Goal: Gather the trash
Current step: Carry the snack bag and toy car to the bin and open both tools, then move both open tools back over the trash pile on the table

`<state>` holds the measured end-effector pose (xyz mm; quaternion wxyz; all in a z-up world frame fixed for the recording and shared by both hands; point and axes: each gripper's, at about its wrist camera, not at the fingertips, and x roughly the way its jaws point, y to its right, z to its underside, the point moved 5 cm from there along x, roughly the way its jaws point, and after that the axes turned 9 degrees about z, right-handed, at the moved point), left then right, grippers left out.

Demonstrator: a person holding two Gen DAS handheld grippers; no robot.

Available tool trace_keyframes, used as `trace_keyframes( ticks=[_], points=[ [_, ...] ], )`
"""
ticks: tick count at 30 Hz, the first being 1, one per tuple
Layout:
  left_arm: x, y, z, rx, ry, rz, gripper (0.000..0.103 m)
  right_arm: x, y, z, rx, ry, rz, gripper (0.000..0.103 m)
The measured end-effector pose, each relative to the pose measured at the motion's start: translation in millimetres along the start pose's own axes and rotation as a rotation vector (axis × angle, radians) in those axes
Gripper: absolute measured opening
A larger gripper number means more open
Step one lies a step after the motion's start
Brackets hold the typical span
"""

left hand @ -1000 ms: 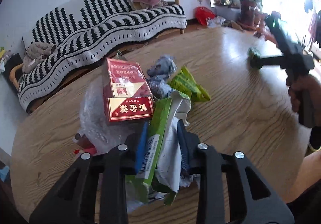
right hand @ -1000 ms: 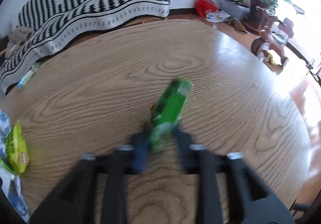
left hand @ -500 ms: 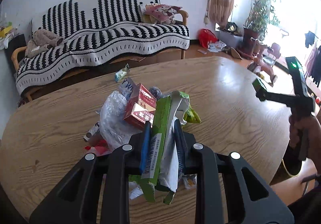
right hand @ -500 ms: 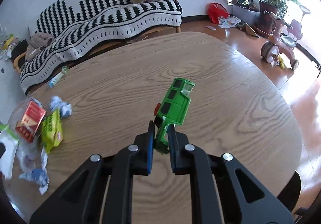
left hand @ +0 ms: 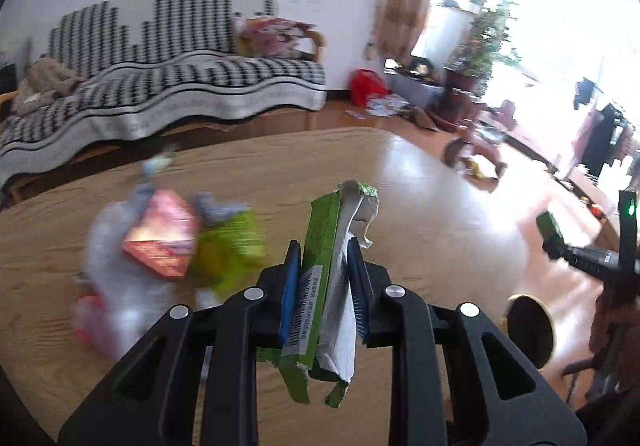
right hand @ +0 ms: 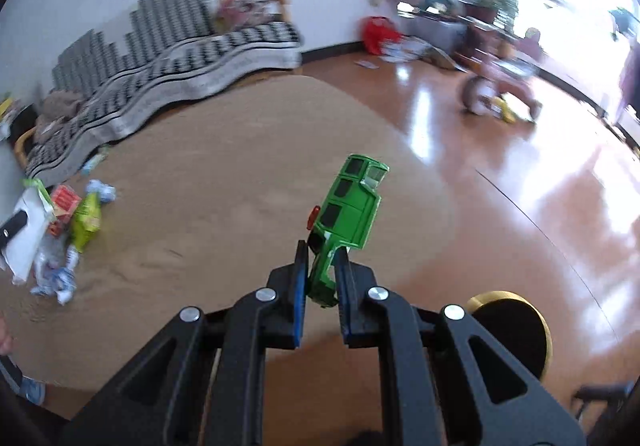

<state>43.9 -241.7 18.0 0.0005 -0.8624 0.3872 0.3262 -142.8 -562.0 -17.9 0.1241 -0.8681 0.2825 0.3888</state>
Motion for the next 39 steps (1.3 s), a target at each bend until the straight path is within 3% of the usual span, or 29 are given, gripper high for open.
trace_keyframes(
  ticks=[6, 11, 15, 18, 23, 31, 33, 34, 35, 36, 37, 39],
  points=[
    [61, 132, 25, 0.065, -0.067, 0.169, 0.023, -13, 119, 49, 0.109, -0.04, 0.143, 0.014],
    [125, 252, 71, 0.066, -0.199, 0.341, 0.023, -6, 198, 80, 0.224, -0.114, 0.197, 0.014],
    [178, 326, 116, 0.06, -0.337, 0.419, 0.023, 16, 238, 104, 0.301, -0.222, 0.216, 0.014],
    [208, 352, 141, 0.048, -0.412, 0.435, 0.023, 30, 257, 118, 0.359, -0.281, 0.213, 0.014],
    [245, 377, 166, 0.026, -0.469, 0.443, 0.023, 44, 276, 133, 0.434, -0.338, 0.192, 0.014],
    [269, 396, 180, 0.021, -0.504, 0.468, 0.025, 53, 278, 123, 0.461, -0.339, 0.192, 0.014],
    [271, 398, 182, 0.032, -0.513, 0.473, 0.03, 54, 278, 123, 0.465, -0.334, 0.205, 0.015],
    [274, 400, 185, 0.037, -0.516, 0.472, 0.036, 54, 281, 124, 0.469, -0.332, 0.224, 0.019],
    [275, 400, 186, 0.036, -0.517, 0.476, 0.042, 54, 281, 123, 0.469, -0.33, 0.233, 0.041],
    [275, 399, 185, 0.03, -0.516, 0.481, 0.055, 52, 282, 122, 0.472, -0.322, 0.242, 0.071],
    [276, 399, 185, 0.023, -0.512, 0.485, 0.064, 50, 282, 122, 0.473, -0.309, 0.249, 0.077],
    [276, 397, 184, 0.01, -0.506, 0.486, 0.066, 45, 281, 116, 0.469, -0.282, 0.254, 0.077]
  ],
)
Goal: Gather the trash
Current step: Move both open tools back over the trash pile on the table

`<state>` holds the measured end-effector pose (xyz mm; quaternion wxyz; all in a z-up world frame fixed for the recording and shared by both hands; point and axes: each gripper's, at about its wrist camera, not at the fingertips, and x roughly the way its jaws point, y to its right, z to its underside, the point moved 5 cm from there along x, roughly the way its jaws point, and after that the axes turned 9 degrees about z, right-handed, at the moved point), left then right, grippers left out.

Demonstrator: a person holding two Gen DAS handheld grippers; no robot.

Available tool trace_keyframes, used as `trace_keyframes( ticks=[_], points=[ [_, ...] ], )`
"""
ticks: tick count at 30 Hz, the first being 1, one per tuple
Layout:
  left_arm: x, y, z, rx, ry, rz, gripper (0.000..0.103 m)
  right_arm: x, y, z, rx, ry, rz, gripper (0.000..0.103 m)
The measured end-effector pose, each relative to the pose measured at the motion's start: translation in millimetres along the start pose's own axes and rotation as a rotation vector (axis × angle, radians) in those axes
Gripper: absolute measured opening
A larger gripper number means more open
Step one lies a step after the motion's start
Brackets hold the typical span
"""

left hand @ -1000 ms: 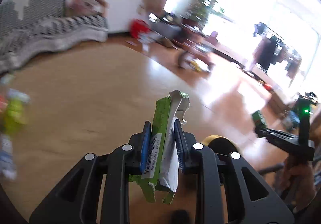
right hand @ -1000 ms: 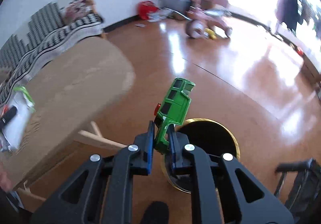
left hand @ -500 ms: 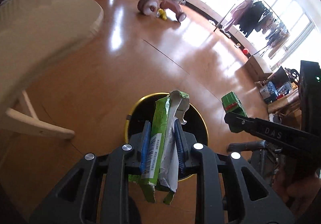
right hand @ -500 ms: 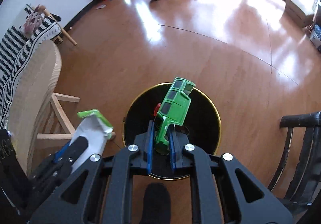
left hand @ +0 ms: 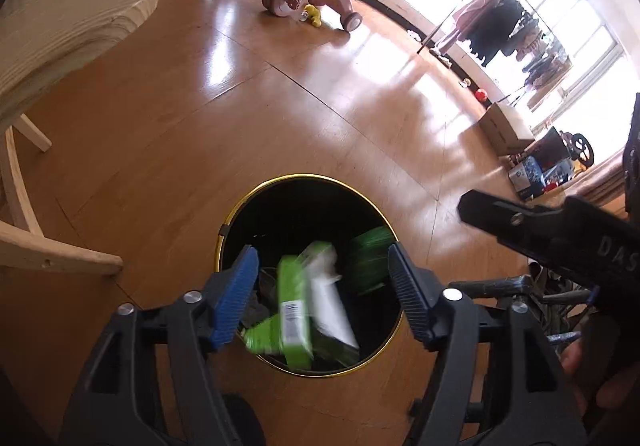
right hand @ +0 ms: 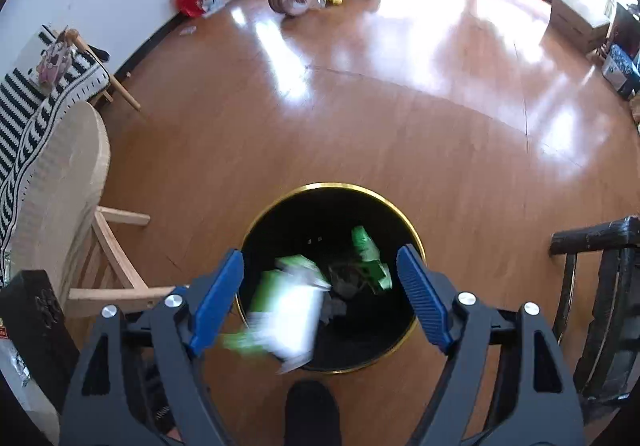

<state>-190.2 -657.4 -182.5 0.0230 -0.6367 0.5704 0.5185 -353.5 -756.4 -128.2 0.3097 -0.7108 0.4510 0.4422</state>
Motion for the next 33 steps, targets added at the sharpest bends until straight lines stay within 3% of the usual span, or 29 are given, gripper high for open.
trace_keyframes(
  ticks=[3, 7, 10, 16, 19, 26, 30, 33],
  points=[
    [-10, -3, 1, -0.002, 0.0, -0.007, 0.072, -6, -7, -2, -0.002, 0.016, -0.005, 0.077],
    [-52, -16, -3, 0.001, 0.044, -0.049, 0.087, -27, -43, -4, -0.053, 0.079, -0.024, 0.077],
    [-104, -33, -9, 0.015, 0.066, -0.084, 0.088, -45, -86, -3, -0.128, 0.128, -0.06, 0.08],
    [-263, -77, -8, 0.102, 0.223, -0.256, 0.093, -94, -190, 7, -0.256, 0.226, -0.189, 0.084],
    [-349, -120, 9, 0.087, 0.304, -0.388, 0.094, -119, -251, 24, -0.353, 0.265, -0.254, 0.084],
    [-507, -239, 71, -0.123, 0.472, -0.584, 0.094, -164, -402, 103, -0.614, 0.286, -0.419, 0.084],
    [-556, -282, 98, -0.23, 0.514, -0.632, 0.094, -177, -470, 168, -0.725, 0.217, -0.544, 0.084],
    [-578, -305, 113, -0.263, 0.526, -0.625, 0.094, -177, -513, 213, -0.803, 0.143, -0.611, 0.084]
  ],
)
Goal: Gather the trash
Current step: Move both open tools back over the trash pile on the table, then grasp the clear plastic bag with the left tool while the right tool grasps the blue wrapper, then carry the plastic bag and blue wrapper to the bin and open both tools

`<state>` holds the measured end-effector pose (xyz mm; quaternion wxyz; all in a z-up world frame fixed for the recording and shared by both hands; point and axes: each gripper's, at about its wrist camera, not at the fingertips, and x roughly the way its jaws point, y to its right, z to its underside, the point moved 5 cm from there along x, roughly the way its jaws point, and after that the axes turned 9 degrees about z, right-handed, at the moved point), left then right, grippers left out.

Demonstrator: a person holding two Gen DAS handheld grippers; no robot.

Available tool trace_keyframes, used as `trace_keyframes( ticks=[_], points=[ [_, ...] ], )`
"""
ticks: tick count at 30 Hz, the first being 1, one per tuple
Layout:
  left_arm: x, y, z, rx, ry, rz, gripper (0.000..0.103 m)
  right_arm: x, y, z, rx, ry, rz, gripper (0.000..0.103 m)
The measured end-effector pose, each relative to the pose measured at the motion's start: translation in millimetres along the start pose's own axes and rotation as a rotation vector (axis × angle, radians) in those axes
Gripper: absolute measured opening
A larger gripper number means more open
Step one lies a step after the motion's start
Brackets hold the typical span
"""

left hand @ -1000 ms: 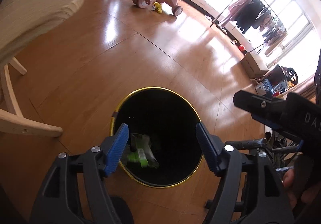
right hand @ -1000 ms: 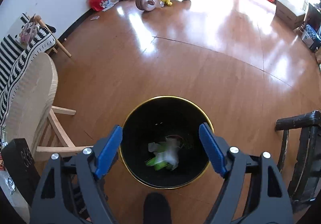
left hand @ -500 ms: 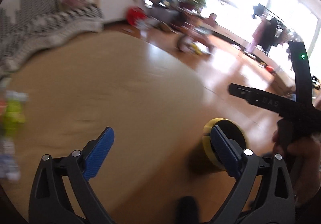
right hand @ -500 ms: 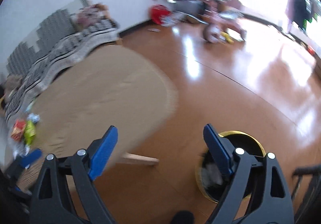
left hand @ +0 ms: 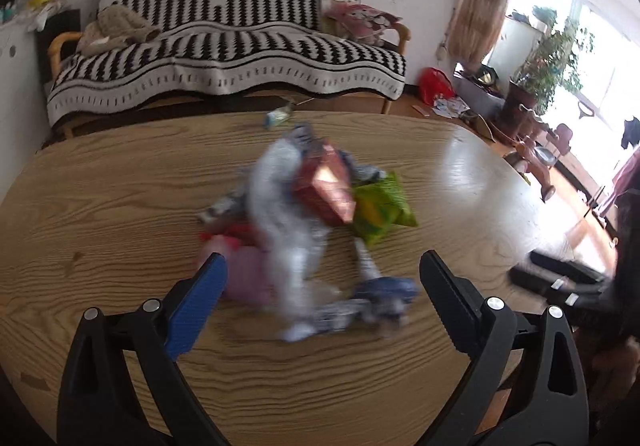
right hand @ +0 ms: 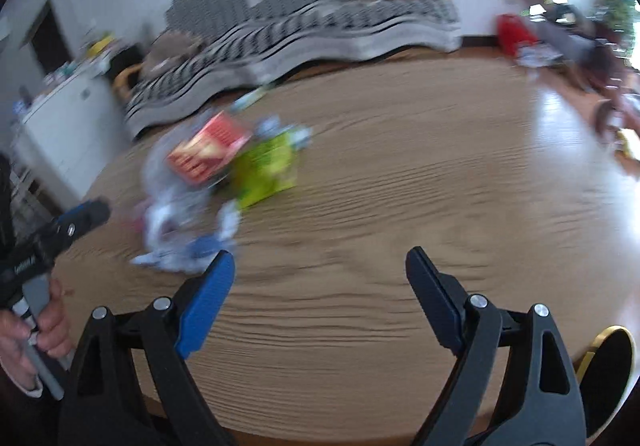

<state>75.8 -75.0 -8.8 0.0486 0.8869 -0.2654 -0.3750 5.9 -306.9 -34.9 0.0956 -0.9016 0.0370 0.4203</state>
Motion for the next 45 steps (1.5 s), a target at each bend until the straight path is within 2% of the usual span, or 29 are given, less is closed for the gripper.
trace_keyframes(
  ticks=[3, 6, 13, 16, 19, 20, 21, 22, 23, 24, 26, 29, 37, 45],
  points=[
    [7, -21, -2, -0.023, -0.018, -0.023, 0.094, 19, -39, 3, -0.036, -0.036, -0.046, 0.084],
    [15, -26, -2, -0.006, -0.021, -0.037, 0.094, 35, -67, 3, -0.045, -0.062, -0.076, 0.084],
    [48, -29, -9, -0.006, -0.028, -0.04, 0.094, 69, -84, 2, -0.019, -0.124, -0.106, 0.084],
    [64, -29, -15, -0.006, -0.025, -0.047, 0.094, 76, -90, 3, -0.027, -0.132, -0.105, 0.079],
    [76, -30, -15, -0.022, -0.034, -0.059, 0.093, 81, -91, 4, -0.031, -0.135, -0.104, 0.063],
    [79, -31, -15, -0.038, -0.032, -0.053, 0.086, 82, -93, 2, -0.028, -0.134, -0.118, 0.054],
    [80, -30, -15, -0.044, -0.031, -0.045, 0.08, 80, -95, 2, -0.031, -0.13, -0.128, 0.04],
    [81, -29, -16, -0.047, -0.035, -0.034, 0.07, 76, -96, 2, -0.044, -0.12, -0.134, 0.034],
    [83, -27, -15, -0.043, -0.04, -0.024, 0.055, 71, -98, 0, -0.062, -0.102, -0.127, 0.029],
    [83, -25, -15, -0.04, -0.045, -0.022, 0.047, 66, -99, -2, -0.078, -0.081, -0.127, 0.025],
    [84, -24, -13, -0.04, -0.056, -0.022, 0.022, 56, -101, -4, -0.091, -0.049, -0.139, 0.023],
    [73, -21, -16, -0.039, -0.043, -0.016, 0.007, 37, -99, -8, -0.101, -0.005, -0.174, 0.022],
    [19, -20, -30, -0.062, 0.065, 0.0, 0.004, -5, -75, -16, -0.074, 0.075, -0.206, 0.022],
    [6, -14, -28, -0.062, 0.093, -0.016, 0.004, -27, -38, -21, -0.029, 0.106, -0.157, 0.022]
  ],
)
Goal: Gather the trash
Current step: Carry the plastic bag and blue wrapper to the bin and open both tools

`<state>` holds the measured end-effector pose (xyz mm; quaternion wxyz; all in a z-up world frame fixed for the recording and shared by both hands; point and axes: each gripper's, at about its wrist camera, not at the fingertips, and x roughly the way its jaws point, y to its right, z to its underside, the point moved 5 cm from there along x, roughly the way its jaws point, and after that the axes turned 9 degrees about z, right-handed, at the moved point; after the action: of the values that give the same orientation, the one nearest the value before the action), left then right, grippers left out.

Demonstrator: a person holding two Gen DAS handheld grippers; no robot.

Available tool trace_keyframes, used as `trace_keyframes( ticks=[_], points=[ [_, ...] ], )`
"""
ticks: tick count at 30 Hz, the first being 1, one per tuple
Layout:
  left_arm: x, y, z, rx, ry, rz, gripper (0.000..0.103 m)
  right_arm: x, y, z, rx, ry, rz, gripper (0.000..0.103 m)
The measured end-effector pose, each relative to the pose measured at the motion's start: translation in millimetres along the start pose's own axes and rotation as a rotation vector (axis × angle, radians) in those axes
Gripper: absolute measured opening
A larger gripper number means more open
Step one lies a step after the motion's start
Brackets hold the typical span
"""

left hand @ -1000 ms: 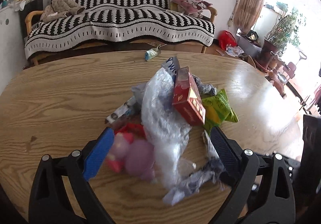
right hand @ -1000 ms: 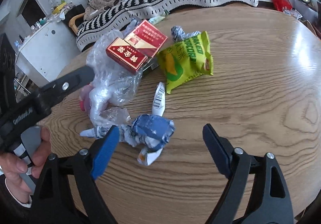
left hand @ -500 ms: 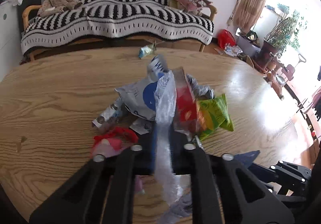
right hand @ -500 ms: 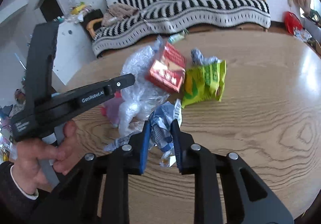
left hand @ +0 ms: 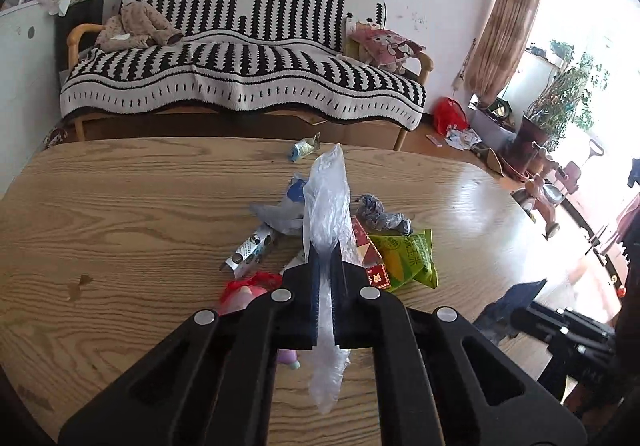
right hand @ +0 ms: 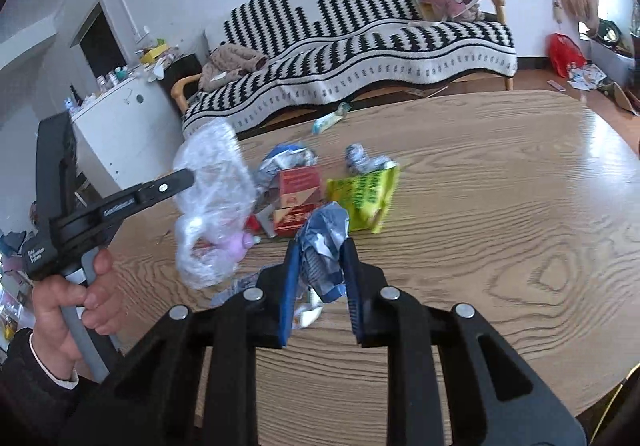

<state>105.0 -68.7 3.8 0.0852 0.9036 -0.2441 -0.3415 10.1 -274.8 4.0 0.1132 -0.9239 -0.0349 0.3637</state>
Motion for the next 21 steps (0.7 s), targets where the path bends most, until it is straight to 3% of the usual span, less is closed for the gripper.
trace_keyframes(
  ticks=[5, 10, 15, 21],
  points=[
    [-4, 24, 3, 0.04, 0.011, 0.018, 0.004, -17, 40, 1, 0.026, 0.016, 0.084, 0.022],
    [-2, 79, 12, 0.127, 0.024, 0.072, 0.004, -58, 118, 2, 0.103, 0.057, 0.215, 0.022],
    [14, 165, 33, 0.223, -0.009, 0.188, 0.004, -113, 209, 16, 0.213, 0.102, 0.353, 0.022],
    [46, 286, 83, 0.352, -0.094, 0.343, 0.004, -186, 325, 65, 0.37, 0.114, 0.566, 0.022]
  ],
)
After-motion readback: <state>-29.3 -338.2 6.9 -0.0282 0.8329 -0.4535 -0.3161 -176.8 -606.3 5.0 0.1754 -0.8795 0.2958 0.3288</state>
